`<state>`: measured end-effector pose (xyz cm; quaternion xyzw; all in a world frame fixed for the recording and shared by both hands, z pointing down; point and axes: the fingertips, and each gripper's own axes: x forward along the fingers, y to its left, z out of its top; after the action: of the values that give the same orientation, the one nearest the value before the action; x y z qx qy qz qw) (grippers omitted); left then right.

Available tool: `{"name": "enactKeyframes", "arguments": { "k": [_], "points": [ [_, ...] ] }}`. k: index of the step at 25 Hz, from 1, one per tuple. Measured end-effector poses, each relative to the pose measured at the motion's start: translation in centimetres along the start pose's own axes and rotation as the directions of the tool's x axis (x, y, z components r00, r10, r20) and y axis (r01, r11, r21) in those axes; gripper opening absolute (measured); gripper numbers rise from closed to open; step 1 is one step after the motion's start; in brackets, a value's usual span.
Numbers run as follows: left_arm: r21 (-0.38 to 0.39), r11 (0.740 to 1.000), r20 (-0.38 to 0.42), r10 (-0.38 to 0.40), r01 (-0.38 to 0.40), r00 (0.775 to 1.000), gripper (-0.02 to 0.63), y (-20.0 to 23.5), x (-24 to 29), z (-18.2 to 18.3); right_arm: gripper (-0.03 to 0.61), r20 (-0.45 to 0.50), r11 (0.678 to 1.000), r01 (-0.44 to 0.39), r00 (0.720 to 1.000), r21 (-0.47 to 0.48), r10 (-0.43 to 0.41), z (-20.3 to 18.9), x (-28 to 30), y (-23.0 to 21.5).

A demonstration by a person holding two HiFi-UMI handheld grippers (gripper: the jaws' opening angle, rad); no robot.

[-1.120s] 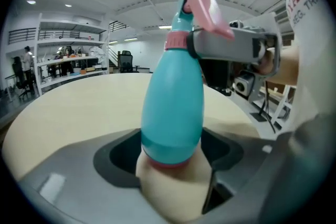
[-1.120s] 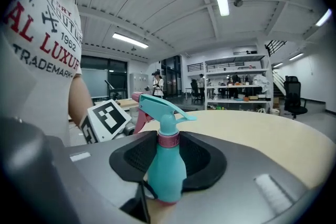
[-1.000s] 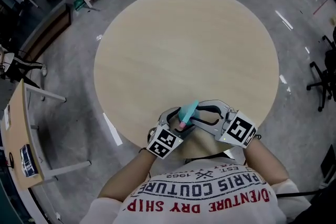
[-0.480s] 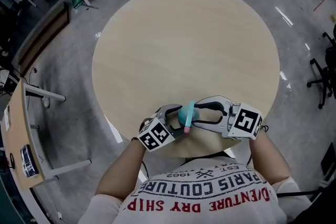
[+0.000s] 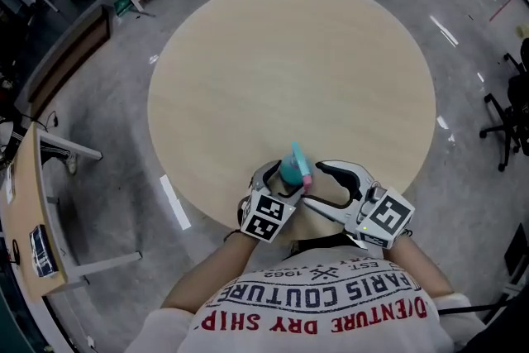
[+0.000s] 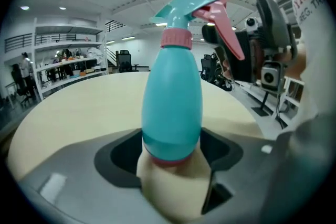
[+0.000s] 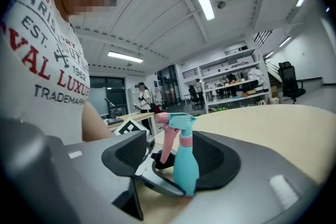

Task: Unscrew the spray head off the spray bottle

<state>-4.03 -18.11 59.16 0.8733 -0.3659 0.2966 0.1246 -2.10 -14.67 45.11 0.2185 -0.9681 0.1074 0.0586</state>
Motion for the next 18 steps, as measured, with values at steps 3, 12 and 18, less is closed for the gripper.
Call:
{"name": "enactKeyframes", "arguments": {
  "k": [3, 12, 18],
  "points": [
    [-0.022, 0.999, 0.000, 0.047, -0.047, 0.999, 0.342, -0.2, -0.1, 0.1, 0.262, 0.003, 0.992, 0.129, 0.992, 0.012, -0.129, 0.0, 0.7, -0.9],
    [-0.065, 0.991, 0.002, 0.121, -0.120, 0.993, 0.341, -0.7, -0.3, 0.0, 0.181, -0.033, 0.946, 0.316, 0.947, -0.072, -0.319, -1.0, 3.5, -2.5],
    [-0.029, 0.996, -0.001, 0.079, -0.079, 0.997, 0.341, -1.1, -0.1, 0.1, 0.132, -0.071, 0.954, 0.277, 0.956, -0.110, -0.286, -1.2, 3.1, -2.8]
  ]
}}
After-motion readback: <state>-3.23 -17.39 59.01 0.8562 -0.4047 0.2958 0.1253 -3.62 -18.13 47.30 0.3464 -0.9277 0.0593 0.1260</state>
